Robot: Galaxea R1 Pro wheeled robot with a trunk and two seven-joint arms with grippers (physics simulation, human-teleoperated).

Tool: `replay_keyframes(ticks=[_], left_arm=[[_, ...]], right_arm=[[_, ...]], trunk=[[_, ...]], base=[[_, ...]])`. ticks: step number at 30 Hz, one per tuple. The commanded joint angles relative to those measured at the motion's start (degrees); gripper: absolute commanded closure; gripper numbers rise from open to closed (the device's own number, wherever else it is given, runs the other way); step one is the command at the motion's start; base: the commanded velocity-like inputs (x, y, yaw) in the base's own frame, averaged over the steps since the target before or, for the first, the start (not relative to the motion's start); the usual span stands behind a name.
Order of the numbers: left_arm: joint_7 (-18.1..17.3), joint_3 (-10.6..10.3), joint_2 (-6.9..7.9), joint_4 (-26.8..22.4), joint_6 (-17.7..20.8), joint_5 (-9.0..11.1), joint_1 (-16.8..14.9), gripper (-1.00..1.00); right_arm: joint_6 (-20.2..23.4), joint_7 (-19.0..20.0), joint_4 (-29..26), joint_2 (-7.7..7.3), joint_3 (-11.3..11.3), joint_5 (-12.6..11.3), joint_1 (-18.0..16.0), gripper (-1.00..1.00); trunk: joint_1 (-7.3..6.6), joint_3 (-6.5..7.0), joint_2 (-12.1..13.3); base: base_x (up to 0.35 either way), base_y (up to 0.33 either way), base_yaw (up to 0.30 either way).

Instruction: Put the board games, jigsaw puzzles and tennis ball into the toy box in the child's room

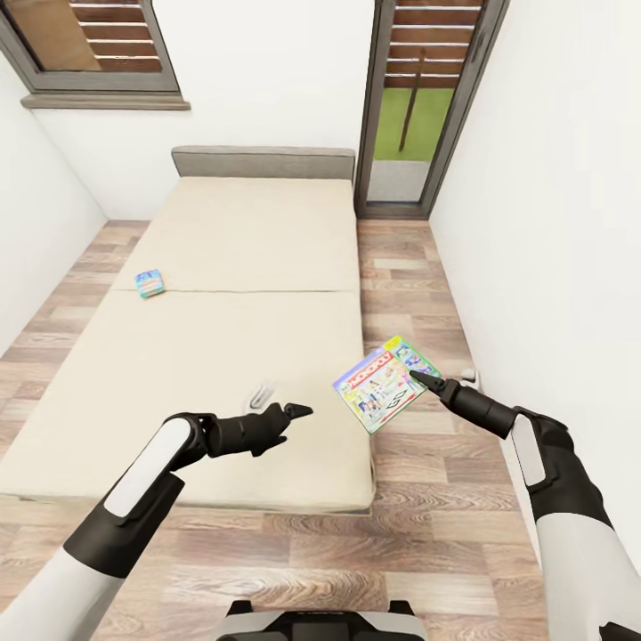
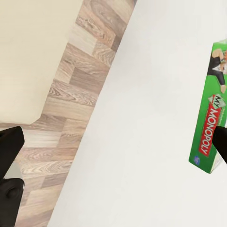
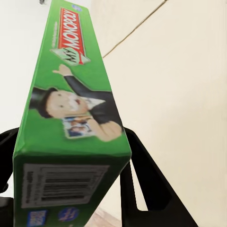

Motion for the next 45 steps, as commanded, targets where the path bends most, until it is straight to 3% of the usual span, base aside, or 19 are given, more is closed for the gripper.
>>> replay_keyframes(ticks=[1, 6, 17, 26, 45], left_arm=[[0.55, -0.01, 0.13, -0.05, -0.21, 0.61, 0.00, -1.00], [0.52, 0.31, 0.31, 0.00, -0.39, 0.58, 0.07, -1.00], [0.48, 3.82, 0.47, 0.05, -0.49, 0.54, 0.14, -1.00], [0.53, 4.22, 0.31, 0.48, -0.55, 0.66, 0.15, -1.00], [0.53, 4.10, 0.47, 15.39, -0.51, 0.31, 0.16, -1.00]], right_arm=[[0.30, -0.06, 0.05, 0.01, -0.06, -0.12, -0.04, 1.00], [0.30, -1.39, 0.14, 0.01, -0.06, -0.12, -0.04, 1.00], [-0.09, -7.33, 0.26, 0.09, -0.06, -0.21, -0.04, 1.00], [-0.62, -8.62, 0.18, 2.02, -0.06, -0.20, -0.04, 1.00], [-0.83, -9.21, 0.27, 3.20, 0.55, -0.12, -0.03, 1.00]], trunk=[[0.03, 0.02, -0.09], [0.03, 0.48, -0.09], [0.03, 1.48, -0.09], [0.03, 2.31, -0.09], [0.03, 4.05, -0.09]], base=[[0.000, 0.000, -0.079], [0.000, 0.000, -0.080], [0.000, 0.000, -0.086], [0.000, 0.000, -0.091], [0.000, 0.000, -0.092]])
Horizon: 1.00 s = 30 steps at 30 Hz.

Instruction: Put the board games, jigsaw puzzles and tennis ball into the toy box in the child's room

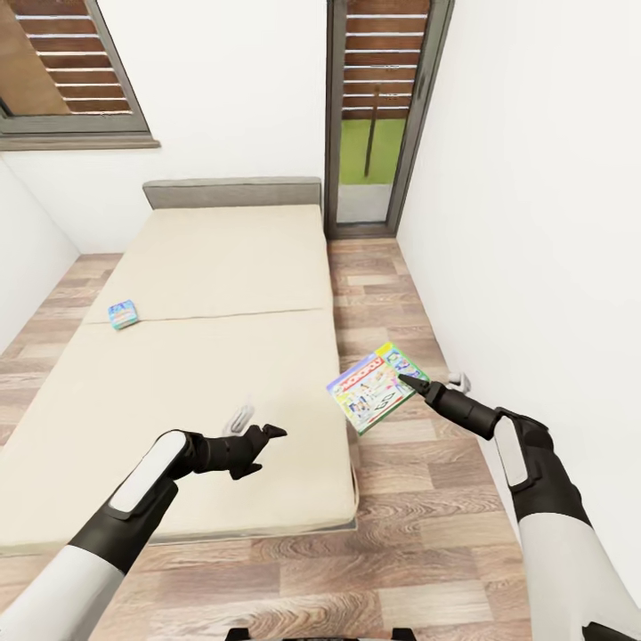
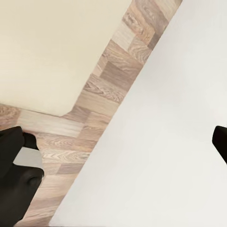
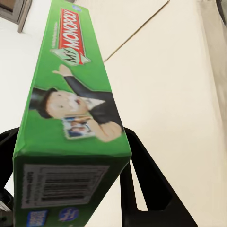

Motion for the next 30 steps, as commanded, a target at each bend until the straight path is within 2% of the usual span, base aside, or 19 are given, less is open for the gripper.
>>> replay_keyframes(ticks=[1, 9, 16, 19, 22, 30], left_arm=[[0.58, -0.09, 0.05, 0.37, -0.12, 0.60, -0.04, -1.00], [-0.39, -0.33, -0.06, 1.69, -0.13, 0.46, -0.04, -1.00], [-4.77, -0.39, -0.10, 1.02, -0.17, -0.13, -0.04, -1.00], [-8.41, -0.28, -0.01, -0.80, -0.23, -0.45, -0.04, -1.00], [-10.04, -0.21, 0.04, -2.44, -0.25, -0.56, -0.04, -1.00], [-12.18, -0.22, 0.13, -6.55, -0.26, -0.71, -0.04, -1.00]], right_arm=[[0.30, 0.12, 0.01, 0.04, 0.00, -0.08, -0.02, 1.00], [0.35, 0.31, -0.11, 0.13, 0.27, -0.13, 1.17, 1.00], [0.32, 0.26, -0.15, 0.16, 0.33, -0.11, 1.68, 1.00], [0.30, 0.22, -0.14, 0.16, 0.34, -0.09, 1.85, 1.00], [0.30, 0.18, -0.14, 0.16, 0.35, -0.09, 1.92, 1.00], [0.29, 0.25, -0.19, 0.13, 0.36, -0.08, 2.07, 1.00]], trunk=[[0.04, 0.01, -0.09], [0.04, 0.74, -0.09], [0.04, 1.39, -0.09], [0.04, 1.66, -0.09], [0.04, 1.93, -0.09], [0.04, 2.67, -0.09]], base=[[0.000, 0.000, -0.092], [0.000, 0.000, -0.092], [0.000, 0.000, -0.092], [0.000, 0.000, -0.092], [0.000, 0.000, -0.092], [0.000, 0.000, -0.092]])
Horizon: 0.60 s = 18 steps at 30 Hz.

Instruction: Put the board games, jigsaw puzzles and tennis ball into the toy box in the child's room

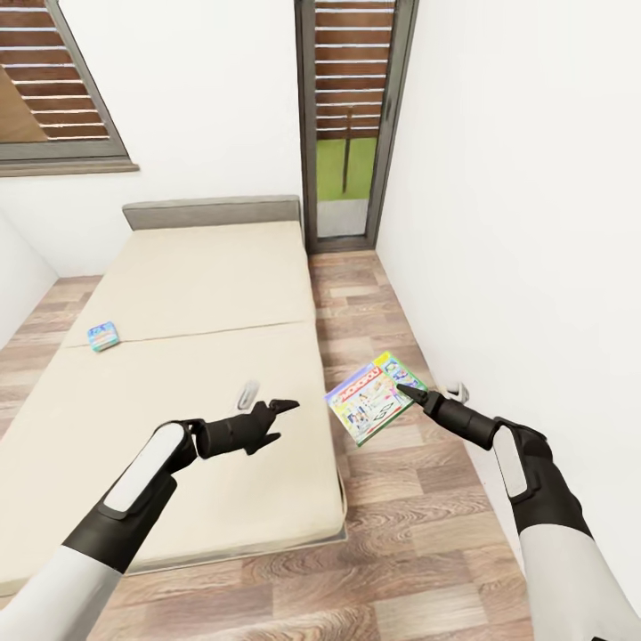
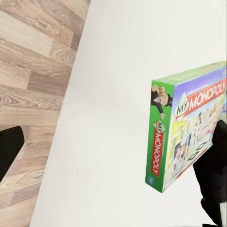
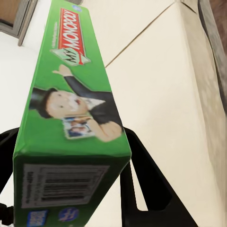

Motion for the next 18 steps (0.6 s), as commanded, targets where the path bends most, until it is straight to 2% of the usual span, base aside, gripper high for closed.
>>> replay_keyframes(ticks=[1, 8, 18], left_arm=[[0.53, -0.07, 0.05, -0.08, -0.05, 0.59, -0.04, -1.00], [-0.06, -0.16, 0.07, 2.24, -0.07, 0.51, -0.04, -1.00], [-1.19, -0.37, 0.22, 13.72, -0.08, 0.29, -0.04, -1.00]], right_arm=[[0.30, 0.12, 0.01, 0.01, -0.08, -0.08, -0.05, 1.00], [0.33, 0.17, -0.04, -0.03, -0.08, -0.08, -0.01, 1.00], [0.36, -1.38, 0.61, 0.03, 0.33, -0.02, 0.01, 1.00]], trunk=[[0.04, 0.01, -0.09], [0.04, 0.65, -0.09], [0.04, 1.56, -0.09]], base=[[0.000, 0.000, -0.092], [0.000, 0.000, -0.092], [0.000, 0.000, -0.092]])
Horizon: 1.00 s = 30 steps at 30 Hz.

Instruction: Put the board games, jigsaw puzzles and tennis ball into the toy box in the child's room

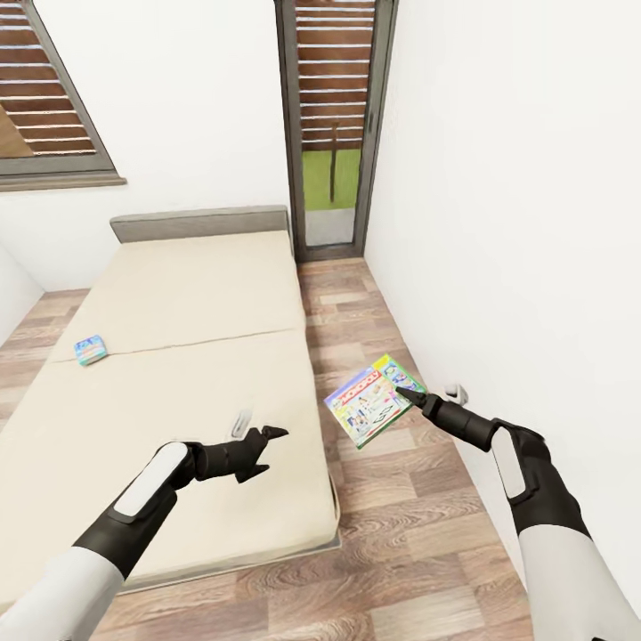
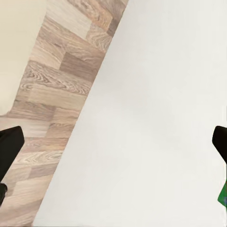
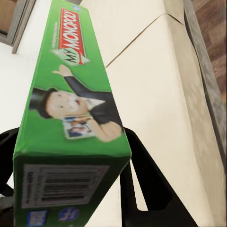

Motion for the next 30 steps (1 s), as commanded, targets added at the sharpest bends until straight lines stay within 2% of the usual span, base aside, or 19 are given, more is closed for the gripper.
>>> replay_keyframes(ticks=[1, 4, 8, 12, 13, 15, 16, 18, 19, 23, 24, 28, 30], left_arm=[[0.52, -0.11, 0.05, -0.03, -0.09, 0.68, -0.04, -1.00], [-0.12, -0.18, 0.43, 4.48, -0.09, -0.33, -0.04, -1.00], [-0.92, -0.23, 0.58, 6.76, -0.09, -1.67, -0.04, -1.00], [-4.85, -0.73, 0.63, 9.25, -0.40, -6.41, -0.04, -1.00], [-4.85, -0.73, 0.63, 9.25, -0.40, -6.41, -0.04, -1.00], [-8.19, -0.94, 0.62, 9.81, -1.42, -9.69, -0.04, -1.00], [-8.19, -0.94, 0.62, 9.81, -1.42, -9.69, -0.04, -1.00], [-12.48, -1.03, 0.62, 10.21, -3.44, -13.17, -0.04, -1.00], [-12.48, -1.03, 0.62, 10.21, -3.44, -13.17, -0.04, -1.00], [-20.86, -1.11, 0.62, 10.80, -8.72, -19.22, -0.04, -1.00], [-20.86, -1.11, 0.62, 10.80, -8.72, -19.22, -0.04, -1.00], [-24.80, -1.06, 0.61, 10.94, -12.13, -22.42, -0.04, -1.00], [-25.34, -1.03, 0.61, 10.91, -12.62, -22.87, -0.04, -1.00]], right_arm=[[0.37, 0.11, 0.00, 0.01, -0.09, -0.24, -0.06, 1.00], [0.38, -1.81, 0.63, 0.02, 1.23, -0.28, -0.05, 1.00], [0.36, -2.74, 0.90, 0.02, 2.19, -0.29, -0.04, 1.00], [0.38, -3.70, 1.19, -0.01, 3.25, -0.27, 0.07, 1.00], [0.38, -3.70, 1.19, -0.01, 3.25, -0.27, 0.07, 1.00], [0.39, -3.91, 1.26, -0.02, 3.52, -0.25, 0.12, 1.00], [0.39, -3.91, 1.26, -0.02, 3.52, -0.25, 0.12, 1.00], [0.39, -4.04, 1.31, -0.04, 3.69, -0.24, 0.15, 1.00], [0.39, -4.04, 1.31, -0.04, 3.69, -0.24, 0.15, 1.00], [0.38, -4.31, 1.35, -0.05, 3.86, -0.23, 0.24, 1.00], [0.38, -4.31, 1.35, -0.05, 3.86, -0.23, 0.24, 1.00], [0.35, -4.78, 1.37, -0.06, 3.94, -0.22, 0.27, 1.00], [0.34, -4.86, 1.38, -0.06, 3.96, -0.22, 0.28, 1.00]], trunk=[[0.03, 0.01, -0.10], [0.03, 0.28, -0.10], [0.03, 0.65, -0.10], [0.03, 1.01, -0.10], [0.03, 1.11, -0.10], [0.03, 1.29, -0.10], [0.03, 1.38, -0.10], [0.03, 1.56, -0.10], [0.03, 1.66, -0.10], [0.03, 2.02, -0.10], [0.03, 2.11, -0.10], [0.03, 2.48, -0.10], [0.03, 2.66, -0.10]], base=[[0.000, 0.000, -0.092], [0.000, 0.000, -0.092], [0.000, 0.000, -0.092], [0.000, 0.000, -0.092], [0.000, 0.000, -0.092], [0.000, 0.000, -0.092], [0.000, 0.000, -0.092], [0.000, 0.000, -0.092], [0.000, 0.000, -0.092], [0.000, 0.000, -0.092], [0.000, 0.000, -0.092], [0.000, 0.000, -0.092], [0.000, 0.000, -0.092]])
